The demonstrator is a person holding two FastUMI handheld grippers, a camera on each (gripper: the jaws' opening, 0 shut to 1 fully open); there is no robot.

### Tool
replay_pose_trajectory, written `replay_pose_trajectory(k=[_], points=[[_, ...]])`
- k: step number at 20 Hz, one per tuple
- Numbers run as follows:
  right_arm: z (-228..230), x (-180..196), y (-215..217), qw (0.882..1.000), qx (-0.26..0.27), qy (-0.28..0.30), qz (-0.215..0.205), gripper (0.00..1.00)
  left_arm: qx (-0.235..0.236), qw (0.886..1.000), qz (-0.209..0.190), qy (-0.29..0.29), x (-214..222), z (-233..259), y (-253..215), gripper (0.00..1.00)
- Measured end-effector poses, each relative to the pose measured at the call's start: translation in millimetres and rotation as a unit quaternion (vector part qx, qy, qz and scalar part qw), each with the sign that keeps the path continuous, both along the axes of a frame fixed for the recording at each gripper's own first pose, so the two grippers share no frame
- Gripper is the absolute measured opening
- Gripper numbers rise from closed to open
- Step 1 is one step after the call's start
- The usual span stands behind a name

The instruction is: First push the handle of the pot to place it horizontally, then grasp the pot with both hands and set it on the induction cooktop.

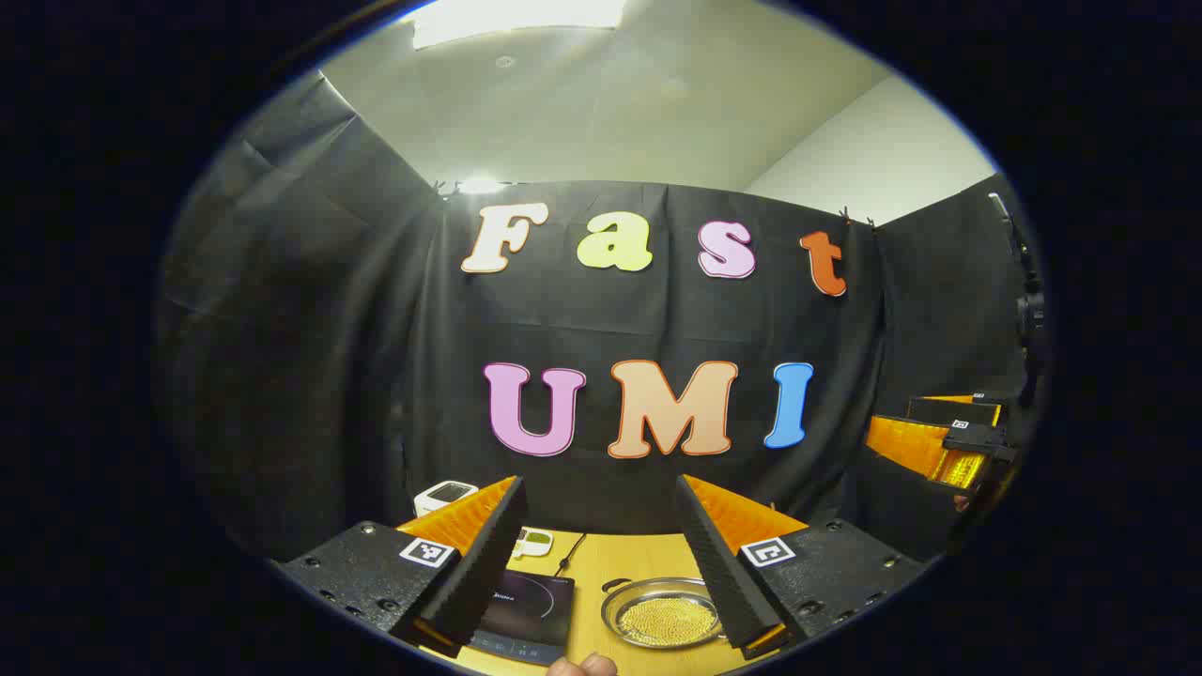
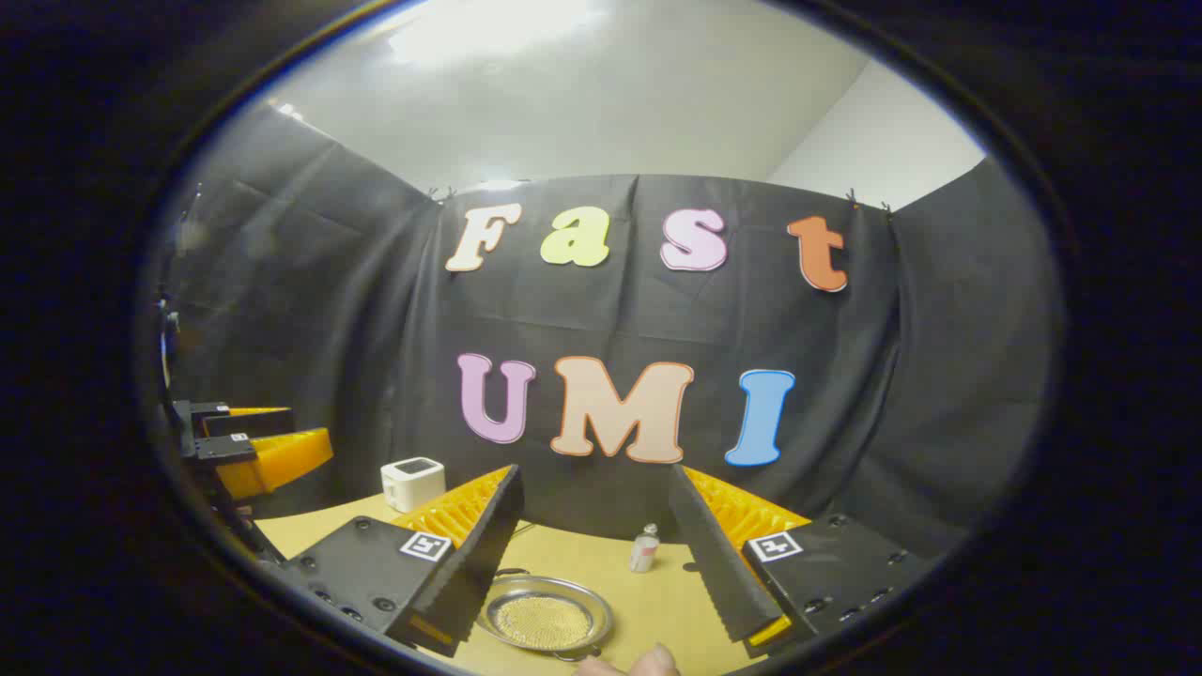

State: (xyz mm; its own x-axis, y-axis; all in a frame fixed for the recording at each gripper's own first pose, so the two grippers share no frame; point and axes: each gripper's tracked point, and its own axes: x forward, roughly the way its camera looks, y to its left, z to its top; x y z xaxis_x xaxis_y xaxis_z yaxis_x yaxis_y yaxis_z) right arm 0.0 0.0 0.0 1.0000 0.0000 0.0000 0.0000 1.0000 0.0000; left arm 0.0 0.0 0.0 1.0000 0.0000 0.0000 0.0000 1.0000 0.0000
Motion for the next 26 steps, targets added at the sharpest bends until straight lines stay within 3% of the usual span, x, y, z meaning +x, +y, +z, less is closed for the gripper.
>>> replay_pose_trajectory(k=[1, 4, 8, 9, 10, 11, 13, 18, 26], points=[[3.8, -1.0, -2.1, 1.000, 0.002, -0.008, 0.000, 0.99, 0.001, 1.000, 0.001, -0.001, 0.7, 1.9, -1.2, 0.92], [20.3, -3.8, -21.7, 0.998, -0.015, -0.047, -0.031, 0.98, 0.001, 1.000, 0.005, -0.002, -1.4, 1.6, -2.6, 0.95], [12.3, 4.7, -7.8, 0.998, -0.033, -0.040, -0.021, 0.99, 0.006, 1.000, 0.019, 0.002, -4.3, -2.2, 8.3, 0.92], [12.1, 7.9, -7.1, 0.998, -0.036, -0.040, -0.021, 0.99, 0.003, 1.000, 0.025, -0.001, -4.5, -0.6, 11.7, 0.95], [14.0, 10.3, -6.5, 0.998, -0.042, -0.039, -0.021, 0.98, -0.002, 1.000, 0.029, 0.001, -3.9, -1.3, 13.0, 0.92], [17.5, 10.1, -8.6, 0.998, -0.045, -0.044, -0.025, 0.98, -0.007, 1.000, 0.025, 0.004, -5.0, -2.0, 10.0, 0.95], [23.3, 9.2, -10.0, 0.997, -0.034, -0.061, -0.032, 0.99, -0.003, 1.000, 0.020, 0.002, -2.4, -3.4, 9.6, 0.92], [15.6, 17.0, -6.7, 0.997, -0.053, -0.049, -0.035, 0.99, 0.006, 1.000, 0.012, -0.002, -1.1, -3.6, 8.8, 0.95], [-23.3, 20.5, 13.1, 0.998, -0.039, -0.008, -0.038, 0.99, 0.004, 1.000, 0.014, 0.005, -6.1, -16.2, 32.4, 0.92]])
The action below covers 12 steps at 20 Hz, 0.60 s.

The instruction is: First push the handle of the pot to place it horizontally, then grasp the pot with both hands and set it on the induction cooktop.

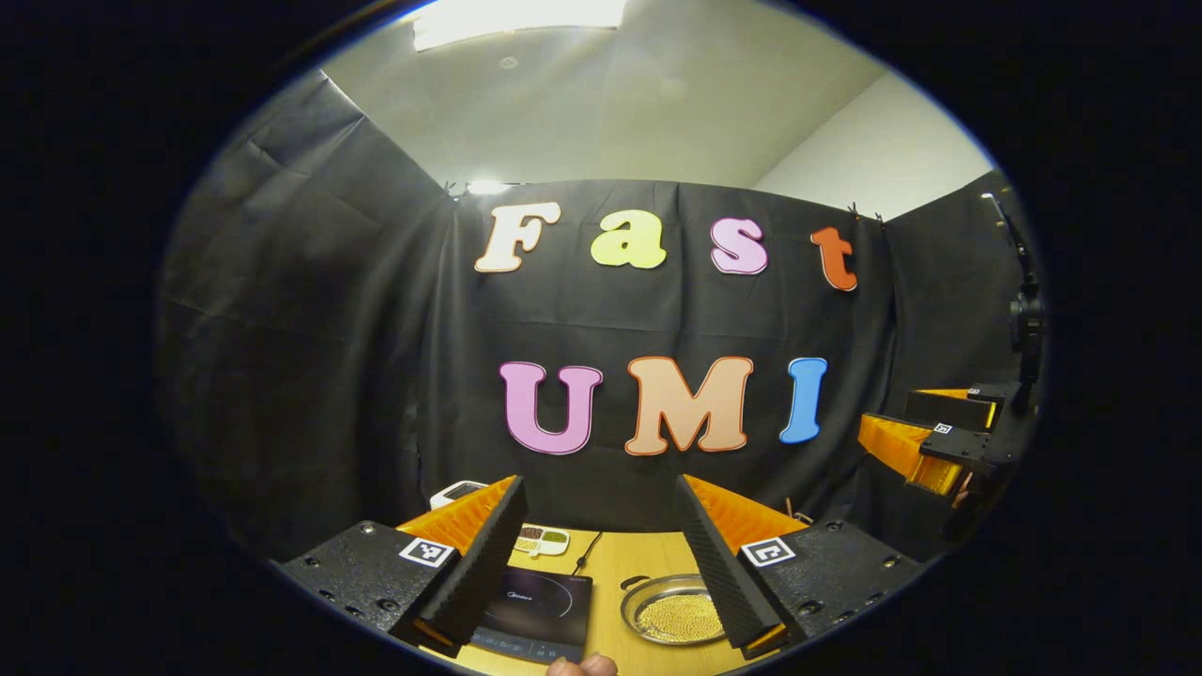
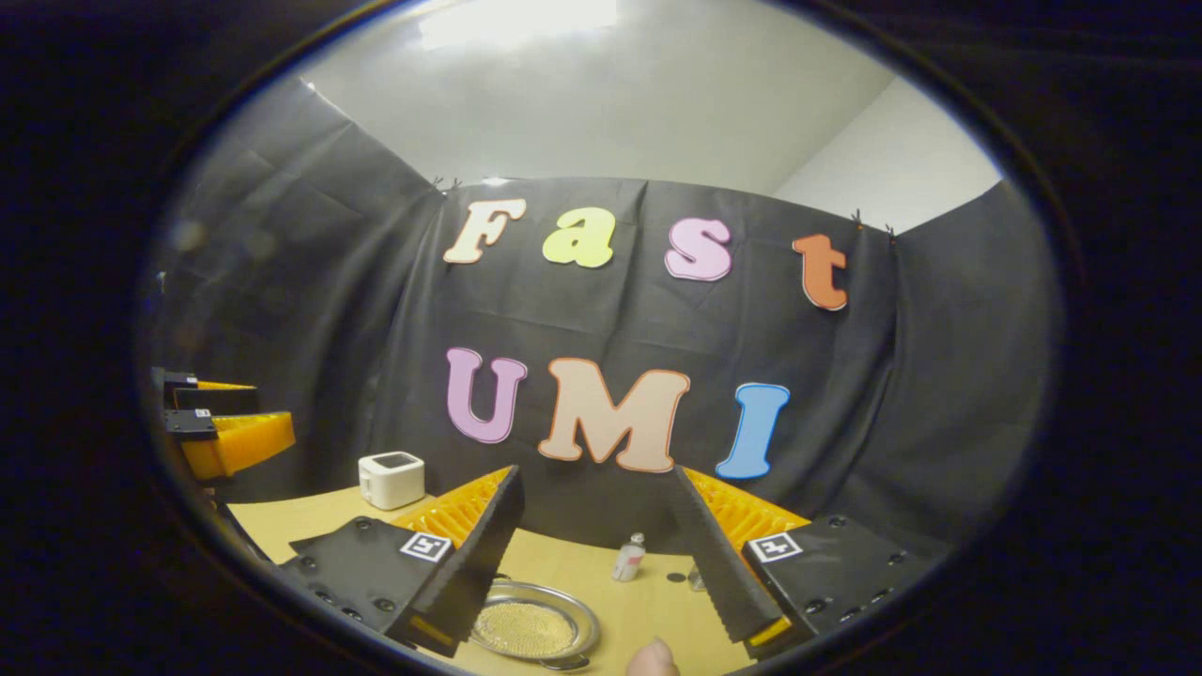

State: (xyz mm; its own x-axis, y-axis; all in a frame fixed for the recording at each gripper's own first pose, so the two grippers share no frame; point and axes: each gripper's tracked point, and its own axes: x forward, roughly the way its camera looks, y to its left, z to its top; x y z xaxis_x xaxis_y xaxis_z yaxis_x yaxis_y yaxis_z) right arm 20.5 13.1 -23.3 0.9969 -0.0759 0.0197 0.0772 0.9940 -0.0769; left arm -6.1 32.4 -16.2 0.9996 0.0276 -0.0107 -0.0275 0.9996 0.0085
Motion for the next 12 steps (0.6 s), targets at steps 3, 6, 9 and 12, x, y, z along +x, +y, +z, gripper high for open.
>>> replay_pose_trajectory(k=[3, 6, 9, 12], points=[[-6.6, -1.5, 5.1, 1.000, -0.007, 0.004, -0.008, 0.99, -0.001, 1.000, -0.006, 0.002, 0.2, -4.2, 5.7, 0.92], [-18.0, 4.7, 12.7, 1.000, -0.006, 0.017, -0.001, 0.98, -0.003, 1.000, 0.004, 0.013, 3.0, -11.2, 14.0, 0.95], [-30.7, 25.8, 14.2, 0.999, 0.009, 0.032, 0.011, 0.99, -0.002, 0.999, 0.023, 0.030, 15.6, -22.9, 18.0, 0.92], [-39.1, 44.5, 7.0, 0.999, 0.023, 0.033, 0.024, 0.99, -0.008, 0.999, 0.029, 0.037, 36.4, -29.2, 11.8, 0.95]])
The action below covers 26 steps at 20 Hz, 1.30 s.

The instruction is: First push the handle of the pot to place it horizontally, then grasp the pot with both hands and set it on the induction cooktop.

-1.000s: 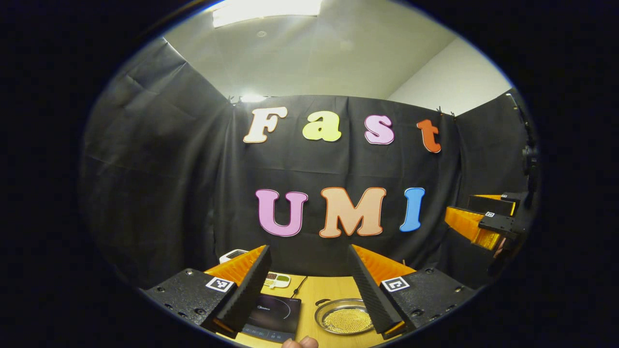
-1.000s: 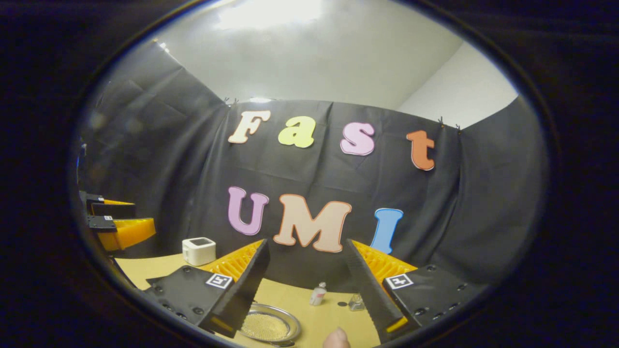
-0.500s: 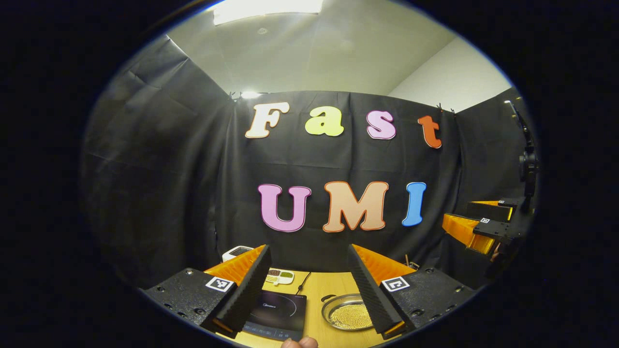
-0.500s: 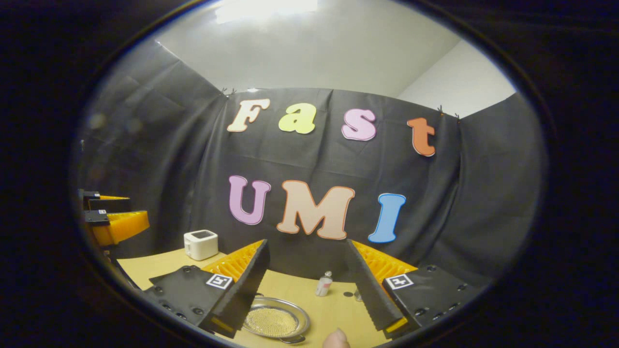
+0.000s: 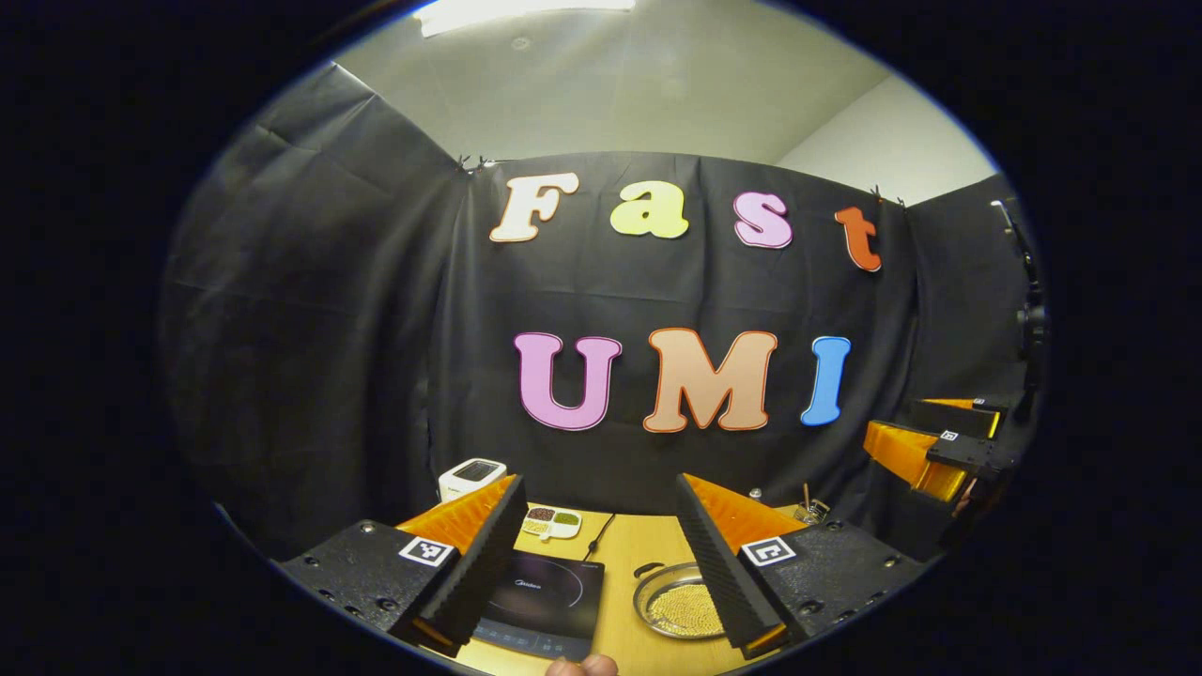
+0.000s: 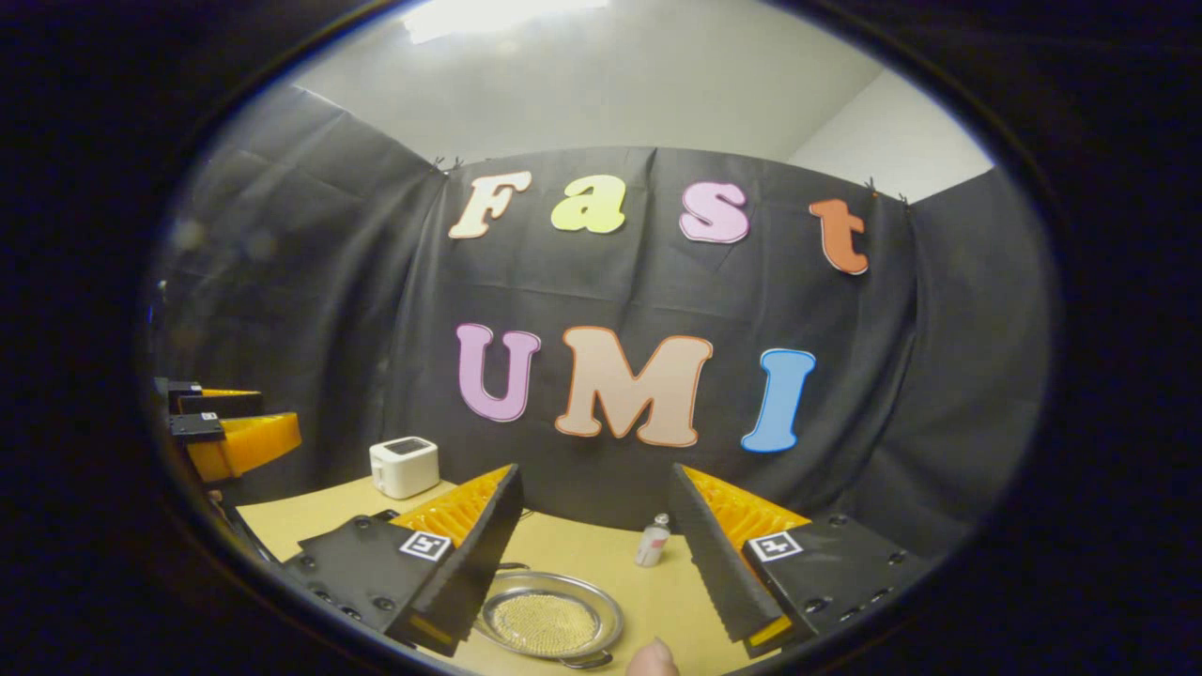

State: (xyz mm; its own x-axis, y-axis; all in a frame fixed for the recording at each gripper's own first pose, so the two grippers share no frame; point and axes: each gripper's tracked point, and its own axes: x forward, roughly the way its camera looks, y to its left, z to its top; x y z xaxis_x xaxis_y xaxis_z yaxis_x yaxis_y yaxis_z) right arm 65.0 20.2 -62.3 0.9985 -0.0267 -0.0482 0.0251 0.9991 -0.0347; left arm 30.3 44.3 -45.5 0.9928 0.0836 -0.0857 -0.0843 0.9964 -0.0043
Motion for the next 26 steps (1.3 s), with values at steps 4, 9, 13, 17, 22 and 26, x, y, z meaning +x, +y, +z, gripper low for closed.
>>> replay_pose_trajectory(k=[4, 9, 13, 17, 22, 26], points=[[-21.4, 27.4, -14.6, 0.999, 0.022, 0.023, 0.015, 0.95, 0.020, 1.000, 0.010, -0.003, 27.9, 3.6, -12.4, 0.95], [-43.6, 61.2, -37.6, 0.998, 0.032, 0.044, 0.032, 0.47, 0.027, 1.000, 0.014, -0.002, 54.2, 1.4, -37.2, 0.95], [-60.0, 78.4, -49.9, 0.996, 0.053, 0.048, 0.050, 0.20, 0.035, 0.999, 0.028, -0.002, 66.5, -1.6, -53.3, 0.92], [-88.1, 90.6, -55.8, 0.991, 0.080, 0.091, 0.059, 0.00, 0.031, 0.999, 0.026, 0.000, 74.2, -7.5, -63.2, 0.95], [-113.5, 97.2, -36.3, 0.984, 0.093, 0.129, 0.075, 0.03, 0.037, 0.999, 0.010, 0.012, 90.4, -19.4, -47.0, 0.95], [-124.4, 100.8, -25.7, 0.984, 0.079, 0.147, 0.061, 0.02, 0.032, 0.999, -0.020, 0.012, 94.8, -28.3, -31.9, 0.95]])
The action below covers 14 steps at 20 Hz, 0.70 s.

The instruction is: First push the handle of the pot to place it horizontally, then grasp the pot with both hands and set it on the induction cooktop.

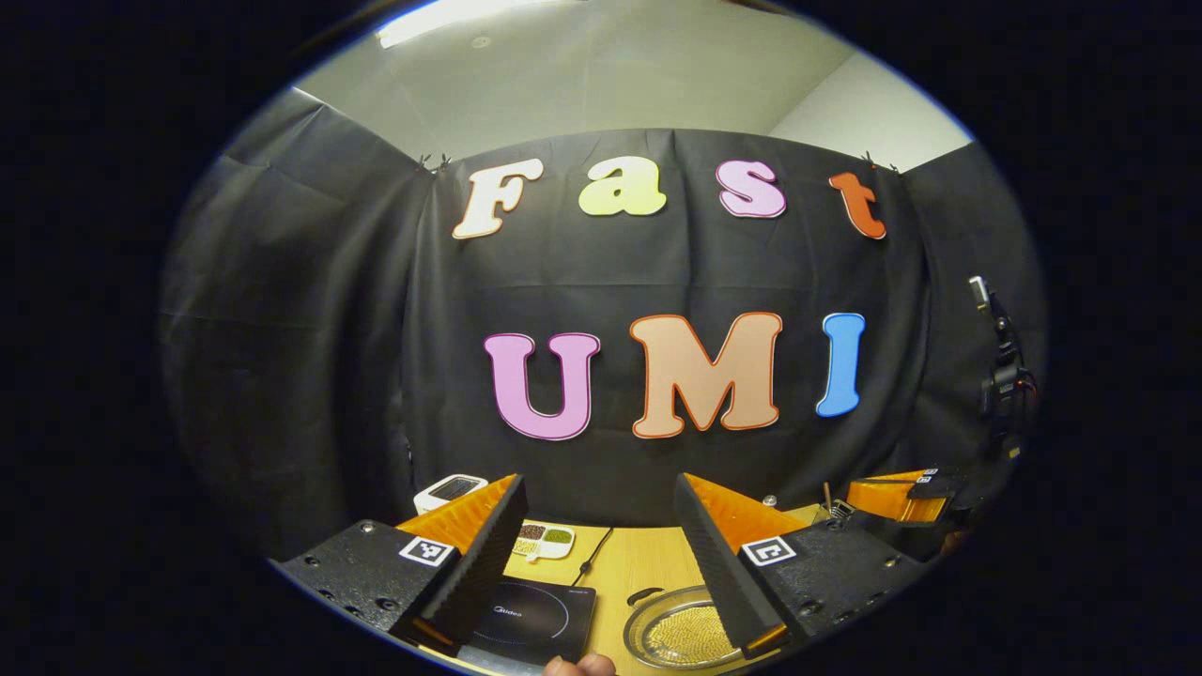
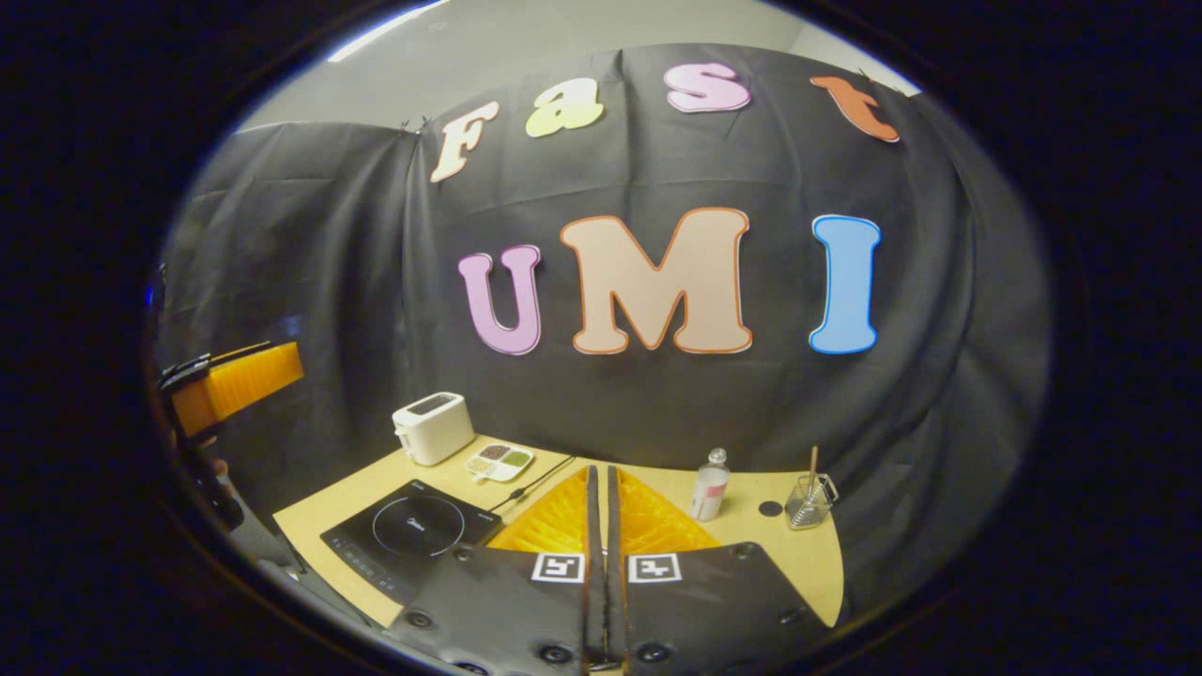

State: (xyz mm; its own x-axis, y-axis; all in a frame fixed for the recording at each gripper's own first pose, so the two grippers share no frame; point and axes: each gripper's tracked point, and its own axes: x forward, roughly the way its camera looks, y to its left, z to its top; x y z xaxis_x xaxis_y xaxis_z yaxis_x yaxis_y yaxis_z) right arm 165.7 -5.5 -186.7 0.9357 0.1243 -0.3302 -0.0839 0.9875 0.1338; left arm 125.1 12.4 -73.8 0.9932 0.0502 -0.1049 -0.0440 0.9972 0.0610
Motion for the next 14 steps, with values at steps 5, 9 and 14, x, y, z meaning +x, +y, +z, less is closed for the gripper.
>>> replay_pose_trajectory(k=[5, 9, 14], points=[[-27.8, -13.9, 16.7, 0.999, -0.008, 0.047, -0.021, 0.00, -0.015, 0.999, -0.035, 0.020, 5.6, -23.8, 26.9, 0.96], [-60.9, -31.6, 32.9, 0.994, 0.004, 0.101, -0.039, 0.02, -0.031, 0.997, -0.055, 0.032, 7.3, -39.7, 45.9, 0.93], [-92.0, -59.5, 46.6, 0.986, 0.013, 0.154, -0.059, 0.03, -0.049, 0.993, -0.090, 0.055, 6.3, -63.5, 56.2, 0.96]])
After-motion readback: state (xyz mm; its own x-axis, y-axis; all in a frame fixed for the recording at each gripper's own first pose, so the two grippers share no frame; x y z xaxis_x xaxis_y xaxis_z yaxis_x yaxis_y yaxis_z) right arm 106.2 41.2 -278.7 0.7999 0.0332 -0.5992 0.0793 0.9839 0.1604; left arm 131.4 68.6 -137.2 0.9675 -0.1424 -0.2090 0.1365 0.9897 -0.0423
